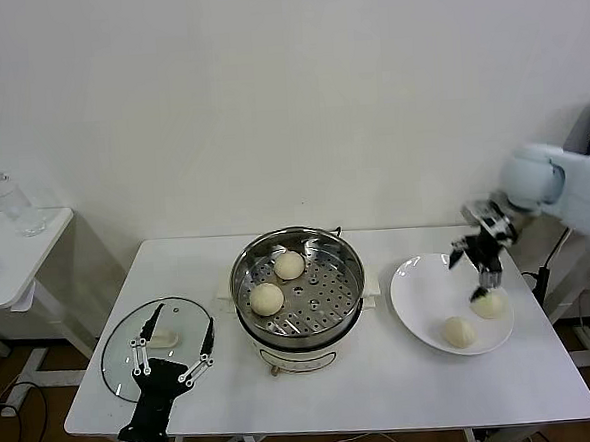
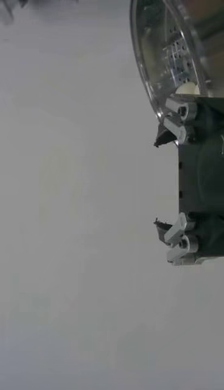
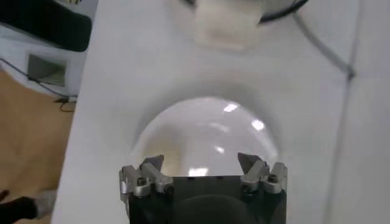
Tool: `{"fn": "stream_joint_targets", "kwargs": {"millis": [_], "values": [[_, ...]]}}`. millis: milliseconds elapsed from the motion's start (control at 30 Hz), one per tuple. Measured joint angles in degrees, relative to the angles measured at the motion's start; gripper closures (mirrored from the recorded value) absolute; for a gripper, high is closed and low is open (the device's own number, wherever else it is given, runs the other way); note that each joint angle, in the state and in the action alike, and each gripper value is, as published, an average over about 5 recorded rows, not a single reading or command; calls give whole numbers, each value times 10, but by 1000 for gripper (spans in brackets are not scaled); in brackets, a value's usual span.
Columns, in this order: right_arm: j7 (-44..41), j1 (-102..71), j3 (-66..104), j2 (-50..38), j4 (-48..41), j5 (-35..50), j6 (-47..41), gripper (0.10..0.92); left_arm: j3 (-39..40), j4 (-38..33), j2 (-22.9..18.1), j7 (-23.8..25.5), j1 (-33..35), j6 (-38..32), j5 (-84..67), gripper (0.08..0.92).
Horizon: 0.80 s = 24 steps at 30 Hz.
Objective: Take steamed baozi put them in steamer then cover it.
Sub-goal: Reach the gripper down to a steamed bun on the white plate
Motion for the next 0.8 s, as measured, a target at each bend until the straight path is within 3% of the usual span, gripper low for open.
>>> {"fn": "stream_joint_targets", "kwargs": {"millis": [800], "values": [[45,-178,103,32,-82,-54,6,203,-15,7,-4,0,9,-3,2,177]]}}
